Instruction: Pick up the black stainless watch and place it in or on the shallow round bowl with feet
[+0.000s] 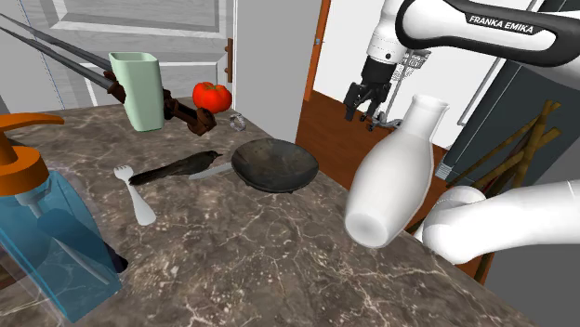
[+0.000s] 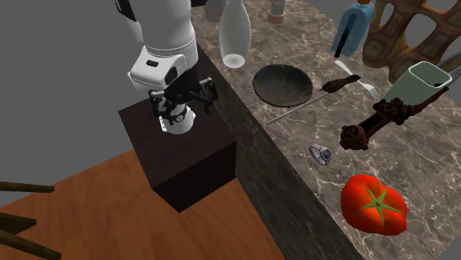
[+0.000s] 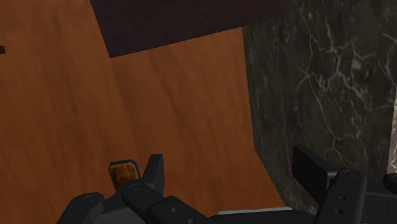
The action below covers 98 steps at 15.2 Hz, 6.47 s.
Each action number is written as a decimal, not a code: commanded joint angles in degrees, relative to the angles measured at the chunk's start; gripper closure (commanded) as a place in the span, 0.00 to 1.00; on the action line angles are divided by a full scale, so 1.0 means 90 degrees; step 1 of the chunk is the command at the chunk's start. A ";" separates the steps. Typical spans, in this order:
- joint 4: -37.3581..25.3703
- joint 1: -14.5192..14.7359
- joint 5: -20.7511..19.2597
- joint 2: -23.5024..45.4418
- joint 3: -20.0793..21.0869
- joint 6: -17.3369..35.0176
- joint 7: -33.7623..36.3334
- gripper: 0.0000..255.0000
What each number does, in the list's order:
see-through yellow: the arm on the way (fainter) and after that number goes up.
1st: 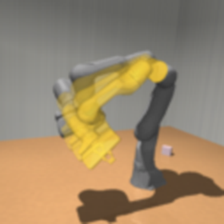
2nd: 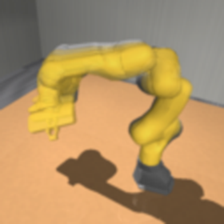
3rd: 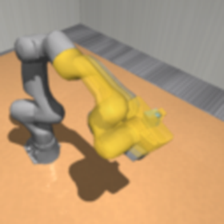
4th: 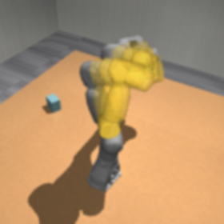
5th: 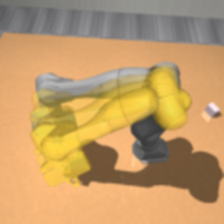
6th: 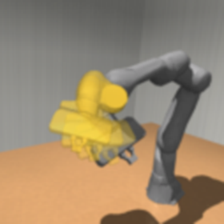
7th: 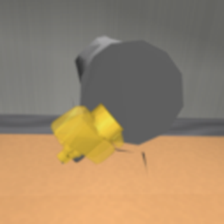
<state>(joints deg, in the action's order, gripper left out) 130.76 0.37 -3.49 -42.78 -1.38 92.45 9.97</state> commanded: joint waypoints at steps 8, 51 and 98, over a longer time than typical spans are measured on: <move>-0.0910 0.0232 0.0274 0.1408 0.0620 0.0365 0.0634 0.00; -0.4908 0.0988 -0.0357 0.6089 0.1896 0.0571 0.2411 1.00; -0.3169 0.1723 0.0707 0.2861 0.2517 -0.0815 0.3621 1.00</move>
<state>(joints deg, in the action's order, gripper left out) 101.09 15.83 2.70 -16.50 21.34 84.50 42.61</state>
